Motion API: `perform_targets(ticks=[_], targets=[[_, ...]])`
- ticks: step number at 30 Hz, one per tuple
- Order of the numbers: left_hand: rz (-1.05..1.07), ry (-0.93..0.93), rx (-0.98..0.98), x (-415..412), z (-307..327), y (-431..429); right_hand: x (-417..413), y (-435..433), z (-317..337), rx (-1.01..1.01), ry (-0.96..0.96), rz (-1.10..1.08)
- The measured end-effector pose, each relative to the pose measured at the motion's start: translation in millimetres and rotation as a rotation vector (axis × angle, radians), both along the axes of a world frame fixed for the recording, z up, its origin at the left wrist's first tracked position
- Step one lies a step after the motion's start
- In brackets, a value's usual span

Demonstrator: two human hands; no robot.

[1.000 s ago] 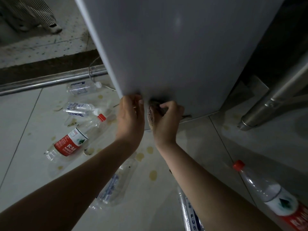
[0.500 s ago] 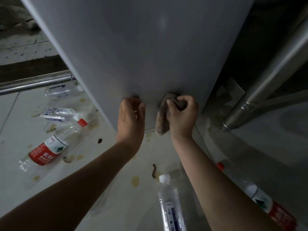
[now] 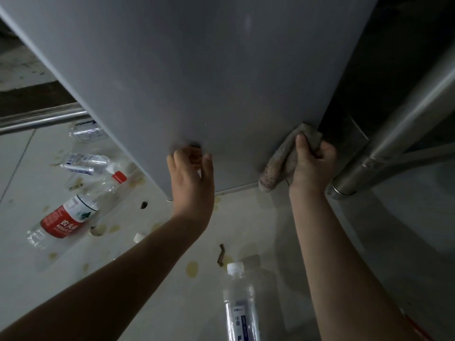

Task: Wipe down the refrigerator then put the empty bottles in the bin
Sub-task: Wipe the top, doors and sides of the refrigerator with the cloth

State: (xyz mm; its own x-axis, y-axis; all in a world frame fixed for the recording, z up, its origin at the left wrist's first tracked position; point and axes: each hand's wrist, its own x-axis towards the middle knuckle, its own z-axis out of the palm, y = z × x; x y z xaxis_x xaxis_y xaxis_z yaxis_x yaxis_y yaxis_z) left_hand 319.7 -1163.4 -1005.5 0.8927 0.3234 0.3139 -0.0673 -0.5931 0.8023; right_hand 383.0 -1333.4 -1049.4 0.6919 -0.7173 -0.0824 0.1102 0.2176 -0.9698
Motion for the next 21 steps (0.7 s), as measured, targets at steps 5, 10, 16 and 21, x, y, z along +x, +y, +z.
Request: perform_targets(ticks=[5,10,16,21], targets=[[0.006,0.027,0.018,-0.6,0.3,-1.7,0.6,-13.6,-22.3,0.082,0.083,0.034],[0.018,0.076,-0.006,0.2,3.7,-5.5,2.5,-15.3,-16.8,0.038,0.064,0.069],[-0.014,0.089,0.024,-0.1,3.5,-3.0,2.7,-15.6,-14.5,-0.057,0.044,0.108],[-0.033,0.111,0.002,-1.9,8.2,-3.7,-5.5,-15.3,-25.0,-0.029,0.186,0.110]])
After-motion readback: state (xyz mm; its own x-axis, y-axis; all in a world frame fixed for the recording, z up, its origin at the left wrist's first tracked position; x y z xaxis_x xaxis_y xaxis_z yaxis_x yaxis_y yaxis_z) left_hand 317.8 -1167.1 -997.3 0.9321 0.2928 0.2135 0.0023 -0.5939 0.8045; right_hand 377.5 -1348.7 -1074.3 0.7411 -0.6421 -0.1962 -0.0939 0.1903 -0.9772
